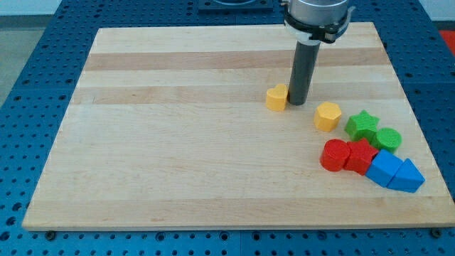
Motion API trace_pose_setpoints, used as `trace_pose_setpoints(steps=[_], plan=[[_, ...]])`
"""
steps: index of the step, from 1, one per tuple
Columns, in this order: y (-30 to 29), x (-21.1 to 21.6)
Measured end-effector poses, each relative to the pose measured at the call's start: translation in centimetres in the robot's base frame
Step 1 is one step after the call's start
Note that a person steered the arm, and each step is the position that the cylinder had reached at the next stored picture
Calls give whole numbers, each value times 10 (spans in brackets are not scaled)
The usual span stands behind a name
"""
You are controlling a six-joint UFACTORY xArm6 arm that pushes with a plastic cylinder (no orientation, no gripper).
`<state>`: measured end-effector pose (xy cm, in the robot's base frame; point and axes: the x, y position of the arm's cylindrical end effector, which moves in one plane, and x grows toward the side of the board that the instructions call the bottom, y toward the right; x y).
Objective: Slightly move the yellow hexagon to the top of the red circle
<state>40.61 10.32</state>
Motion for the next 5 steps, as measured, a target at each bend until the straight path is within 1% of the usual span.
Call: trace_pose_setpoints(steps=[2,4,5], plan=[[42,-28],[51,-6],[51,26]])
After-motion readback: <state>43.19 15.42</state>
